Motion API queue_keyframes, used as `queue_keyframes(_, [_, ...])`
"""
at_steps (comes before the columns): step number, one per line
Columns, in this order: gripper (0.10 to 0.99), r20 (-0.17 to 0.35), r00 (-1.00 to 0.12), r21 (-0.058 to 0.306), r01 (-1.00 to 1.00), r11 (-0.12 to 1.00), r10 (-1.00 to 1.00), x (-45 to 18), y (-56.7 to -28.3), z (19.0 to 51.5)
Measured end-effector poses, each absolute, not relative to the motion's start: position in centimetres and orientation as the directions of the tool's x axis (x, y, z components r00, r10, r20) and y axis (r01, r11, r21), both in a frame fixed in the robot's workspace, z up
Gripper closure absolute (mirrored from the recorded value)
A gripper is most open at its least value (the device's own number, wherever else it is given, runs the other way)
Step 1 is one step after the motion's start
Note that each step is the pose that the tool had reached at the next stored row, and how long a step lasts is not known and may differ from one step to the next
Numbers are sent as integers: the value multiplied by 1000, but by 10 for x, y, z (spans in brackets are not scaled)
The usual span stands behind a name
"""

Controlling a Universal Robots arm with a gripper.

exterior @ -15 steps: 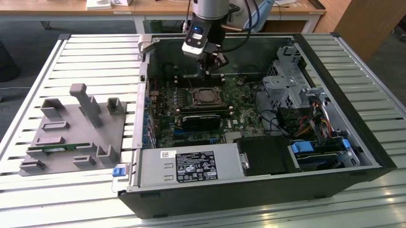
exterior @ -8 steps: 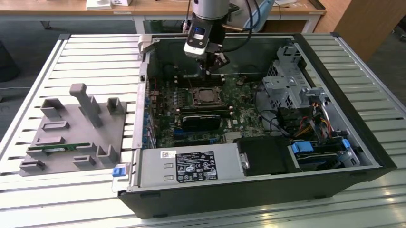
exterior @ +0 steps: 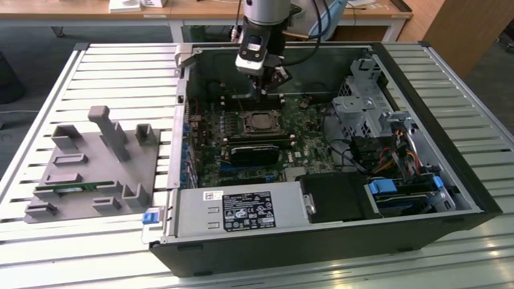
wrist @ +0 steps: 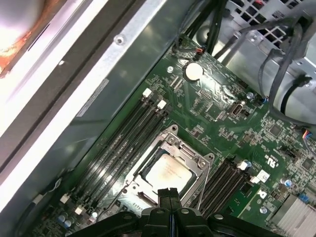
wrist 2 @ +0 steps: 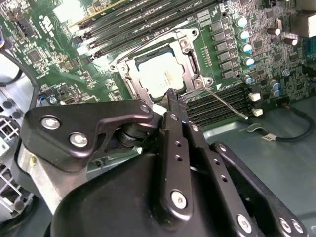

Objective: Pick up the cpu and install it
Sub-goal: 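Install the first cpu locking lever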

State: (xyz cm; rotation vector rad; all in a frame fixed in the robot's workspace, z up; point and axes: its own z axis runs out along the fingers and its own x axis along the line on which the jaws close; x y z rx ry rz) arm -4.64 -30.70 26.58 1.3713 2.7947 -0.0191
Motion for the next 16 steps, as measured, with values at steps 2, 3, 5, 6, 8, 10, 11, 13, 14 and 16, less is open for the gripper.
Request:
queue_keyframes(2, [980, -31, -631, 2, 776, 631, 775, -46, -307, 266])
queue_keyframes(3, [980, -31, -641, 2, 767, 641, 767, -46, -307, 266])
queue_keyframes(5, [980, -31, -661, 2, 750, 661, 750, -46, -307, 266])
queue_keyframes(6, [980, -31, -670, 2, 742, 670, 742, -46, -307, 266])
queue_keyframes(8, [980, -31, -687, 1, 727, 687, 726, -46, -307, 266])
queue_keyframes(10, [980, -31, -702, 2, 712, 702, 712, -46, -307, 266])
queue_keyframes(11, [980, -31, -710, 1, 704, 710, 703, -46, -307, 266])
queue_keyframes(13, [980, -31, -725, 2, 688, 726, 688, -46, -307, 266])
queue_keyframes(14, [980, -31, -732, 2, 681, 733, 680, -46, -307, 266])
queue_keyframes(16, [980, -31, -746, 2, 666, 746, 666, -46, -307, 266])
